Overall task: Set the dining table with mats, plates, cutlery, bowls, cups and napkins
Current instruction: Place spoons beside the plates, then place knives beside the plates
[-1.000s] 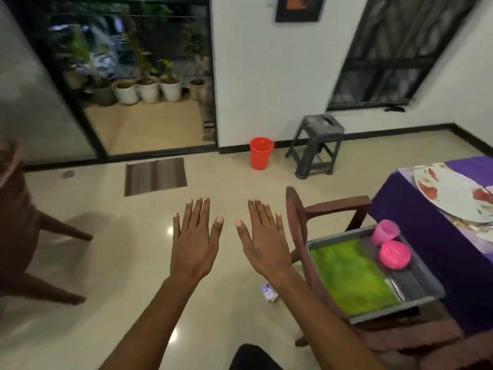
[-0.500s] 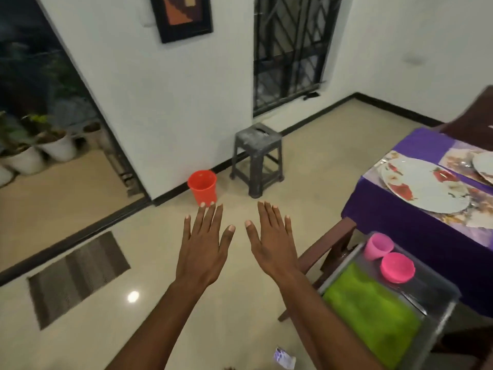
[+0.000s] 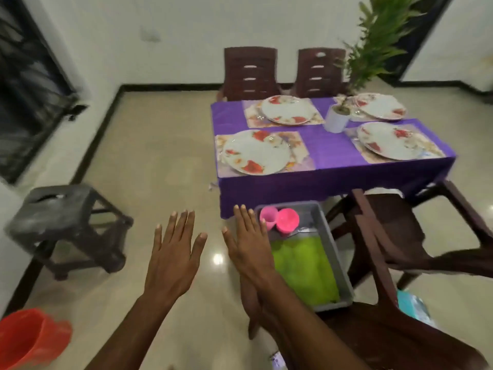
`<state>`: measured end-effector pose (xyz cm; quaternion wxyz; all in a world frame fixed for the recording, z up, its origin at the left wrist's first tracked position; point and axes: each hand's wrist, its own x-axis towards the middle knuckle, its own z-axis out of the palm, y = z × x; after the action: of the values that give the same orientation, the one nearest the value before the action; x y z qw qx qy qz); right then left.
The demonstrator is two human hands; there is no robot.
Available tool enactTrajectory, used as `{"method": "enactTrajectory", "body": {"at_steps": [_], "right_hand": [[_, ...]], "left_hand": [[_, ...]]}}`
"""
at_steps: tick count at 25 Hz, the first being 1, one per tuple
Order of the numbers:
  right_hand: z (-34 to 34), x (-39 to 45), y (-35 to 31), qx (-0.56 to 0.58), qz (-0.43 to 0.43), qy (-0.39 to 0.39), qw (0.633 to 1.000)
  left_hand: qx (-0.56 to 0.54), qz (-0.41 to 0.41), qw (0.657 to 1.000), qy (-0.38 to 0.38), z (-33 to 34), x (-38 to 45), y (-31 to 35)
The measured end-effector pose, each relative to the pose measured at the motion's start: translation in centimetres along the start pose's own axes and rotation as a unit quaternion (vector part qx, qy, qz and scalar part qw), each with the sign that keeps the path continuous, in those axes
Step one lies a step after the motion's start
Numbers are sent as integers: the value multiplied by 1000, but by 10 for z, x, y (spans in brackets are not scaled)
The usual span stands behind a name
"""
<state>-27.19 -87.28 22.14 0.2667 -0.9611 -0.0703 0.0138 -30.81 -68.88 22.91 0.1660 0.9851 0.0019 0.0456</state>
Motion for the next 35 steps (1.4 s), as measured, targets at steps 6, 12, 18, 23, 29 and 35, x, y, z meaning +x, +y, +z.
{"method": "enactTrajectory", "body": {"at_steps": [6, 12, 18, 23, 29, 35], "right_hand": [[1, 19, 14, -9, 186, 82, 979], [24, 57, 79, 109, 370, 151, 910], [44, 113, 171, 245, 539, 188, 784], [65, 161, 246, 281, 611, 209, 710], [123, 180, 347, 258, 660, 211, 673], [183, 222, 432, 247, 683, 163, 668]], "left_hand": [[-69, 156, 984, -58, 2, 96, -11], [-41, 296, 946, -128, 59, 196, 20], [5, 392, 896, -211, 135, 278, 73], [4, 452, 842, -295, 228, 326, 153], [70, 470, 797, -372, 371, 344, 199], [157, 489, 796, -321, 441, 337, 184]]}}
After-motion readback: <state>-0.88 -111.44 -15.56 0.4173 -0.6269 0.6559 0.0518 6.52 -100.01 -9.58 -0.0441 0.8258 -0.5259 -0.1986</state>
